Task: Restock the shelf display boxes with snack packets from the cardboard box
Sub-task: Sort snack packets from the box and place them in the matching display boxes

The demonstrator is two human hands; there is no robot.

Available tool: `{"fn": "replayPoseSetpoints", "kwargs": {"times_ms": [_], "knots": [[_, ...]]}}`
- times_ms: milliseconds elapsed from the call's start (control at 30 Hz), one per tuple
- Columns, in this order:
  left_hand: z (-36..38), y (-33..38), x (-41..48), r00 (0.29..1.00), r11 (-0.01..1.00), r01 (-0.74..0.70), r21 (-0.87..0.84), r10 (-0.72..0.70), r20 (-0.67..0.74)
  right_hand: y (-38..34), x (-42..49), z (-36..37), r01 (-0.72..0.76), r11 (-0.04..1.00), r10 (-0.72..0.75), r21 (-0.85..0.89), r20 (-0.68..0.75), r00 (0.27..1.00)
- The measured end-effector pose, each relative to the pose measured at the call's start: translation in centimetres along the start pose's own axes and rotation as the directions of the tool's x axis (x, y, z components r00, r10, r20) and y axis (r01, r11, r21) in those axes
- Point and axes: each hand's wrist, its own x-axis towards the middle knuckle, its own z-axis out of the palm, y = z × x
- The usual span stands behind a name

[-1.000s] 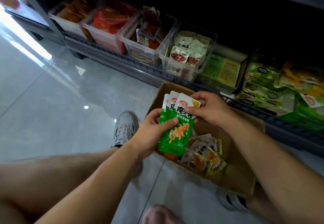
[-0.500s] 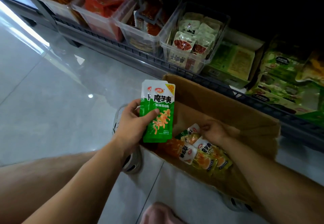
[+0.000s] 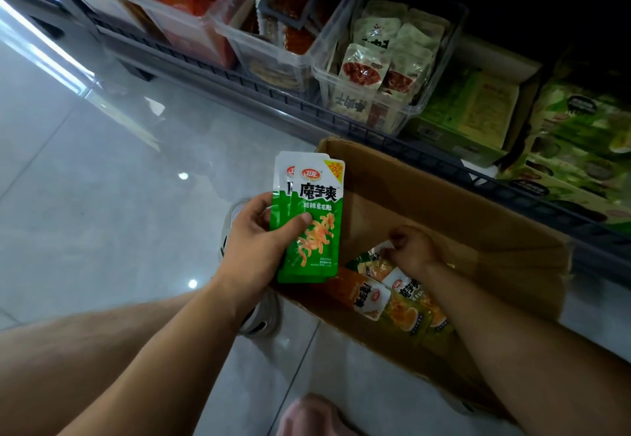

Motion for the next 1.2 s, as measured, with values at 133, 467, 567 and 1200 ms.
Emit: {"fn": "replayPoseSetpoints", "kwargs": {"times_ms": [133, 467, 567, 1200], "knots": [[-0.1, 0.0, 0.0, 1.0, 1.0, 0.004, -0.001, -0.004, 0.001, 0.2, 0.4, -0.5, -0.004, 0.998, 0.006, -0.055, 0.035, 0.999], [2.2, 1.4, 0.9, 0.999, 0.999, -0.01, -0.043, 0.011, 0.03, -6.6, -8.6, -9.7, 0.237, 0.952, -0.253, 0.195, 0.062, 0.965], [3.8, 2.1, 0.3, 0.996, 0.998, -0.017, -0.057, 0.022, 0.085, -8.4, -12.0, -13.9, 0.305, 0.932, -0.316, 0.198, 0.025, 0.948], [8.5, 3.0, -8.0, 0.908, 0.986, 0.088, -0.139, -0.022, 0.418, -13.8, -23.0, -15.3, 0.438, 0.891, -0.374, 0.122, -0.349, 0.859]]}}
